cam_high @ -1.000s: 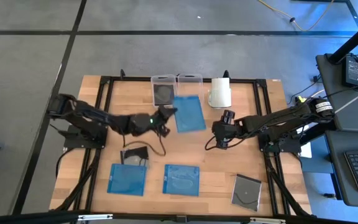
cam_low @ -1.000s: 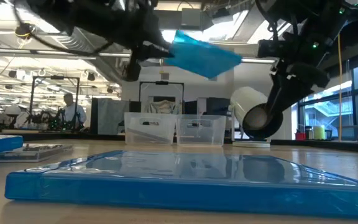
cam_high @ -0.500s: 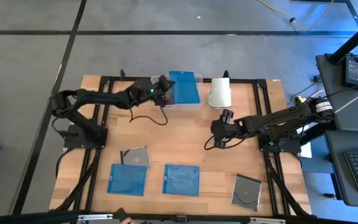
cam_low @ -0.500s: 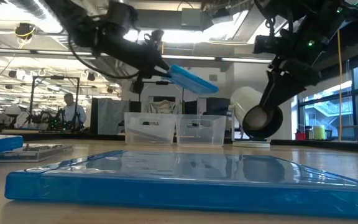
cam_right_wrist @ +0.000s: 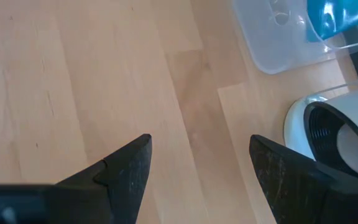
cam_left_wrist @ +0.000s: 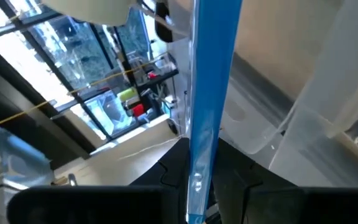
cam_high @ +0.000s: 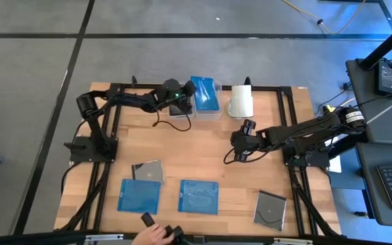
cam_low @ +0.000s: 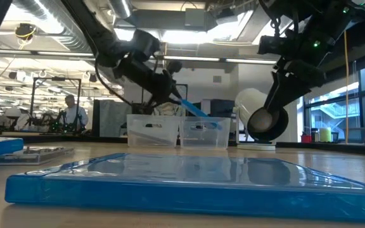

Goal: Pick & place jewel cases by type
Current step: Put the top blue CD Case into the right transparent bin

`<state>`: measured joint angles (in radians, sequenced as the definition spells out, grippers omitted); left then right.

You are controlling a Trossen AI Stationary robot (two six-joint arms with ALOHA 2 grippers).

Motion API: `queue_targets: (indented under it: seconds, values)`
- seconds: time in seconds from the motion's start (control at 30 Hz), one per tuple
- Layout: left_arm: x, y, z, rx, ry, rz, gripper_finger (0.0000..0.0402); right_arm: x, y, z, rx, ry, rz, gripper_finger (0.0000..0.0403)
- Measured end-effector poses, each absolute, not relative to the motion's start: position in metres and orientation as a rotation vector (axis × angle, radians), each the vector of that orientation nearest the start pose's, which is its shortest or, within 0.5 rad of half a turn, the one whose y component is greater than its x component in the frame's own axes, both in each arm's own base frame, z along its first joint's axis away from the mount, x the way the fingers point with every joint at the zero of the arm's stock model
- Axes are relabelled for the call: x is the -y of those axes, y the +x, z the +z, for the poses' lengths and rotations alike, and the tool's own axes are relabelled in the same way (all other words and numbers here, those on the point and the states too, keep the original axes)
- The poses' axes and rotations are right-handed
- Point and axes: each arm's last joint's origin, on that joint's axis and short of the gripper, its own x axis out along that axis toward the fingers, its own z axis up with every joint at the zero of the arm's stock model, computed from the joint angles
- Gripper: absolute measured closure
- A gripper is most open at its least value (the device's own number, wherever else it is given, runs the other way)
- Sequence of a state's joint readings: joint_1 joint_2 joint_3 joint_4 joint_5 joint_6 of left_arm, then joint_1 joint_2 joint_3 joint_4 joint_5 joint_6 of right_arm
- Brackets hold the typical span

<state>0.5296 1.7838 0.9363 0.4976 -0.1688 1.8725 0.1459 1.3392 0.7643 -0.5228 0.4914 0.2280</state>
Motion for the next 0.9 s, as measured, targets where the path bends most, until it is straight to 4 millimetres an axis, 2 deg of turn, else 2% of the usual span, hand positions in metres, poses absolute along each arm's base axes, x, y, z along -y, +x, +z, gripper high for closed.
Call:
queue_targets:
  seconds: [0.17,0.4,0.67,0.9]
  values:
    - [-0.193,0.321,0.175,-0.859,1.679,0.076,0.0349,-0.020,0.240,0.195,-0.995,-0.148,-0.437,0.0130]
    - [-0.192,0.321,0.173,-0.821,1.597,0.079,0.0343,-0.016,0.241,0.195,-0.990,-0.136,-0.454,0.0130]
    - [-0.189,0.322,0.172,-0.821,1.629,0.033,0.0354,-0.016,0.241,0.195,-0.989,-0.135,-0.456,0.0130]
    - [-0.185,0.324,0.171,-0.806,1.564,0.053,0.0323,-0.015,0.241,0.196,-0.983,-0.131,-0.459,0.0130]
